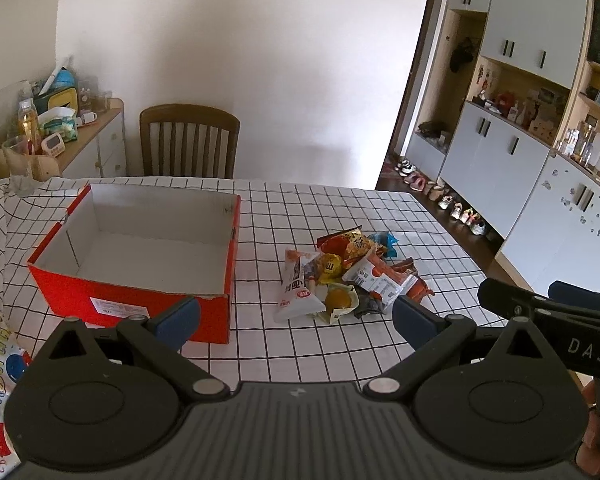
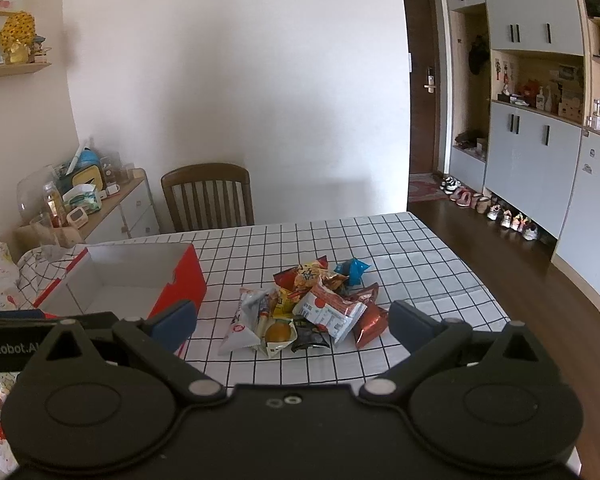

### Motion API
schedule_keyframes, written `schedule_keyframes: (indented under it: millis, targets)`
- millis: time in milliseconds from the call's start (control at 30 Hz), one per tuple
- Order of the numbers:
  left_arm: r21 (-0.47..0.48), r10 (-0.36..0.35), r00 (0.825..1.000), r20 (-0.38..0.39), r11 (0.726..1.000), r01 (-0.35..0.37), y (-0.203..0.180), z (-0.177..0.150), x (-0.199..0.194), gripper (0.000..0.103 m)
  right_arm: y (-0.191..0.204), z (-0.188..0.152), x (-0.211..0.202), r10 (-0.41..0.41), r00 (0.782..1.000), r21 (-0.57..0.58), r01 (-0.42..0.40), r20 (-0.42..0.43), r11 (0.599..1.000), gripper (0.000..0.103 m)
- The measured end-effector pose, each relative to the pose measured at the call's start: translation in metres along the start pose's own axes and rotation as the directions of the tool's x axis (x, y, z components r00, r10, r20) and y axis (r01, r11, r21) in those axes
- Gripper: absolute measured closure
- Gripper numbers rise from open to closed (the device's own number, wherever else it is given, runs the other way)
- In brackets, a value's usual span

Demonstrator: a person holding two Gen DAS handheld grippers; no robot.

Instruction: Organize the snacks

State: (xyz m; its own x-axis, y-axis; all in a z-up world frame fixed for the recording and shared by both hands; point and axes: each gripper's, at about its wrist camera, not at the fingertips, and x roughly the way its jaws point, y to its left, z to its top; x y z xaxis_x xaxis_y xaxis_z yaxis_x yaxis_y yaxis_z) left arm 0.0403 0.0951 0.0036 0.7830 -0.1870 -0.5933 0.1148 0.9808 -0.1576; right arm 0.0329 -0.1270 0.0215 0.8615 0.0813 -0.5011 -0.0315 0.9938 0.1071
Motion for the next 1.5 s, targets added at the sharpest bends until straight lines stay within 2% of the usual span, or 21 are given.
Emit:
schedule_keyframes:
  millis: [600, 833, 1100, 1500]
  targets:
    - [0.002, -0.031, 1.0, -0.005, 1.0, 0.031, 0.008, 0.0, 0.0, 0.0, 0.014, -0.004, -0.008, -0.032, 0.999, 0.024, 0.032, 0.012, 0.999, 0.001]
    - [-0.011, -0.004, 1.0, 0.005, 1.0, 0.004, -0.001, 0.002, 0.004, 0.0, 0.007, -0.004, -0.004, -0.013, 1.0, 0.025, 0.013, 0.01, 1.0, 0.001]
    - [-0.034, 0.051, 0.998, 0.022, 0.998, -0.05, -0.017, 0.009, 0.011, 0.0, -0.007, 0.007, 0.006, 0.05, 0.998, -0.006, -0.049, 0.031, 0.999, 0.001]
    - [-0.059, 0.111, 0.991, -0.077, 0.991, -0.116, -0.033, 0.006, 0.054, 0.0, -0.04, 0.009, 0.043, 0.124, 0.991, -0.002, -0.124, -0.048, 0.992, 0.003]
